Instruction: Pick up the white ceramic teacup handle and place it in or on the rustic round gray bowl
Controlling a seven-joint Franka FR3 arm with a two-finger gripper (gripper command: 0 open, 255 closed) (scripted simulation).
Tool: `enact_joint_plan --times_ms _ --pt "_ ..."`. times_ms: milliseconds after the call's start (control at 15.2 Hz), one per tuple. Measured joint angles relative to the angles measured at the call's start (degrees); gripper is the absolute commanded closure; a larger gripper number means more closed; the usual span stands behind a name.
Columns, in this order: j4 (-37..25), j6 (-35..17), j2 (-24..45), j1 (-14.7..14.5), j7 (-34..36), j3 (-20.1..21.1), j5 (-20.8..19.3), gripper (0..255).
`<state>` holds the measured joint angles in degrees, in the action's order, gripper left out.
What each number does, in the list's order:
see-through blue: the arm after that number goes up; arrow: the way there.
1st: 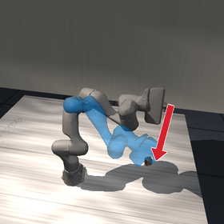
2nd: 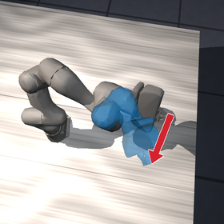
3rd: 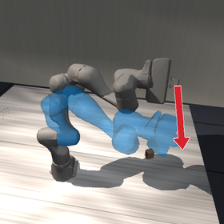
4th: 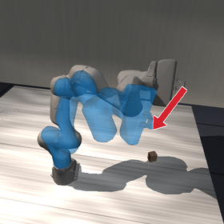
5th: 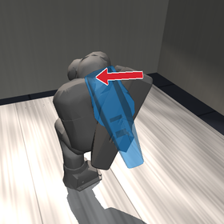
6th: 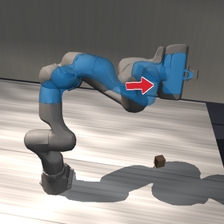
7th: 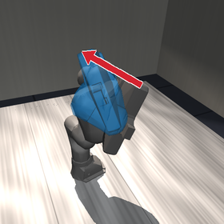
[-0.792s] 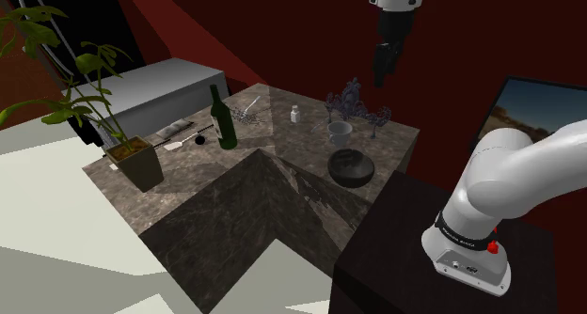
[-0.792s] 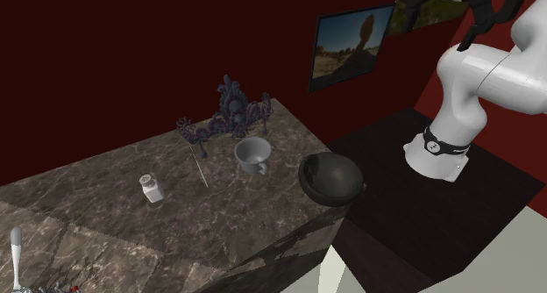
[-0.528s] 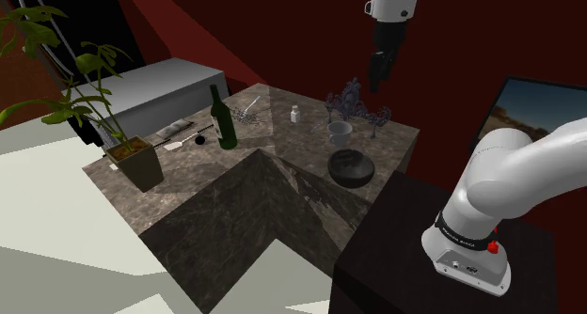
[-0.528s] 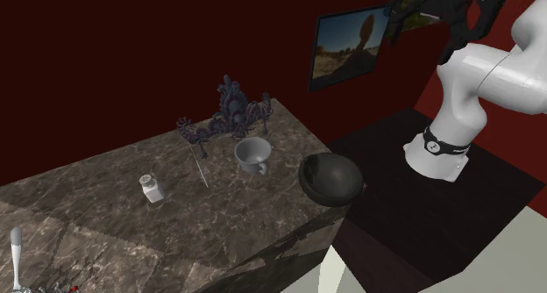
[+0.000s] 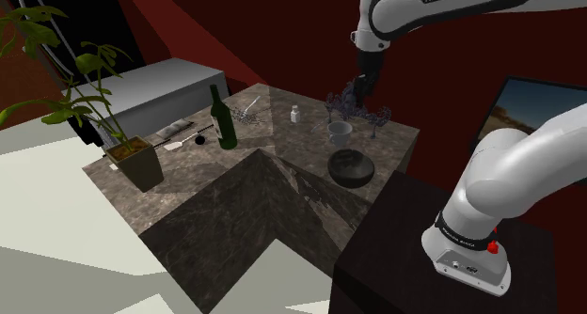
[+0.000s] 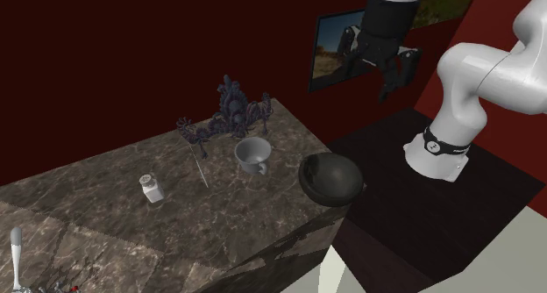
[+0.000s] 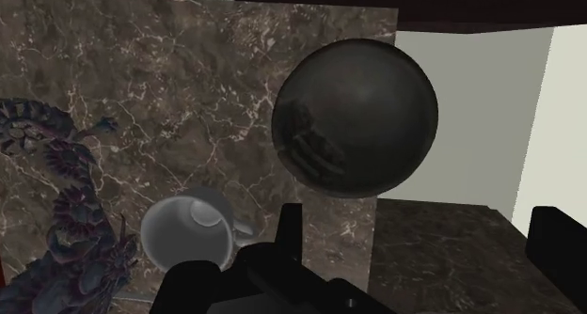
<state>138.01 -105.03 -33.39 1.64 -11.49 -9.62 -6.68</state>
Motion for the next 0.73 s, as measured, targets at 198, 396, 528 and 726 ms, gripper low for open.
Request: enact_joint_plan --times_ms 198,396,528,726 --pt "0.22 -5.59 5.28 0.09 -1.14 -1.5 -0.33 0" --pt "-0.02 -11.01 10.82 0.21 -2.57 -3.09 -0.37 0" --pt "-0.35 -14.15 14.22 0.45 -3.95 -4.32 -0.31 0" --pt "-1.69 -19.06 20.39 0.23 -5.24 -5.42 0.61 0"
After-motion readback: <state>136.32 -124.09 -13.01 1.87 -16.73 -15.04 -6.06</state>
